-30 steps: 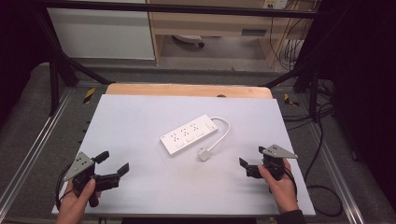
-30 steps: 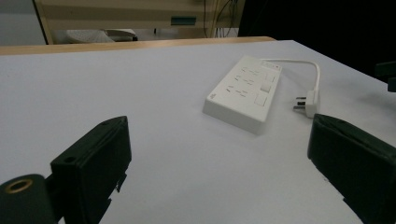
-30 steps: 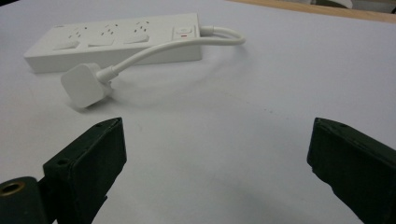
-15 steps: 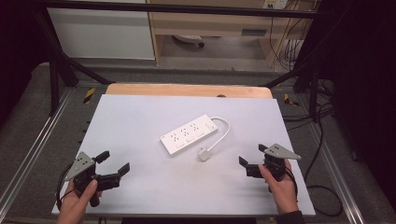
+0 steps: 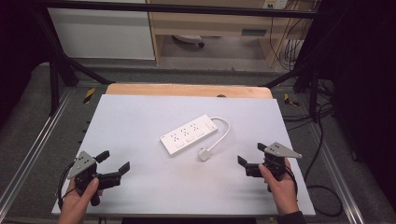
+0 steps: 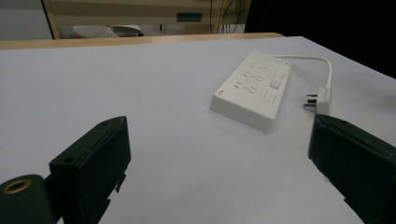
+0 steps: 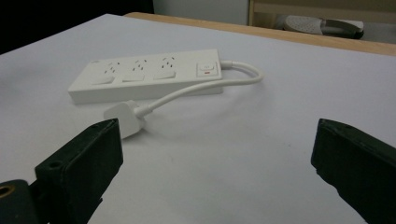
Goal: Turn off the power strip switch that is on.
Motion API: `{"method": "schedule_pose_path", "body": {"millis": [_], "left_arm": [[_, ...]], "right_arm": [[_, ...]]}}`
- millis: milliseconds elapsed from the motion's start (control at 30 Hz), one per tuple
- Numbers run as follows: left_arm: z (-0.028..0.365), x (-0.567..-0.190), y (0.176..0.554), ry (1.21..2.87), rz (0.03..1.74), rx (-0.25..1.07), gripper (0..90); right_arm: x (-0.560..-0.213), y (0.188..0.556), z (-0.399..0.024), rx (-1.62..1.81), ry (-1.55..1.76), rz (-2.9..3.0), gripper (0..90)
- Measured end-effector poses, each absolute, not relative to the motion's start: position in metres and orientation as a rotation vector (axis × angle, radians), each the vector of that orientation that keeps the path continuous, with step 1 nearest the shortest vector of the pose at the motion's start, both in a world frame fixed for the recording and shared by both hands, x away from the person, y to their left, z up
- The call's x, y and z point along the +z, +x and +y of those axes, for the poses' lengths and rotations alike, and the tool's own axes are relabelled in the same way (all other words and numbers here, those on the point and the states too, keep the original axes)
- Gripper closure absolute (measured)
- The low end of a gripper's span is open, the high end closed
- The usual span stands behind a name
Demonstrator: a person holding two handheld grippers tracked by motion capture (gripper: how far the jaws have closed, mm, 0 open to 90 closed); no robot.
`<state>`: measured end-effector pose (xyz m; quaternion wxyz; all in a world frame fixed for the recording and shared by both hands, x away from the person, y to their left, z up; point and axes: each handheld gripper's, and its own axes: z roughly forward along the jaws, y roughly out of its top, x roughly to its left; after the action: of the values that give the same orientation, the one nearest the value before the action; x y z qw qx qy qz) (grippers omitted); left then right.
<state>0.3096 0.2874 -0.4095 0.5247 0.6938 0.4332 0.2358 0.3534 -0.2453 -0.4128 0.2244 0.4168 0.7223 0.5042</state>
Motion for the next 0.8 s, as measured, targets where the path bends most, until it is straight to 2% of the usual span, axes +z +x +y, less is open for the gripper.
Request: {"method": "schedule_pose_path", "body": {"millis": [467, 800], "left_arm": [[0.286, -0.412, 0.309, 1.696, 1.043, 0.552, 4.6], [0.287, -0.411, 0.307, 1.690, 1.027, 0.550, 4.6]], "right_arm": [[-0.394, 0.363, -0.219, 1.396, 1.140, 2.040, 3.7], [-0.379, 0.384, -0.196, 1.351, 1.116, 2.098, 5.1]]}}
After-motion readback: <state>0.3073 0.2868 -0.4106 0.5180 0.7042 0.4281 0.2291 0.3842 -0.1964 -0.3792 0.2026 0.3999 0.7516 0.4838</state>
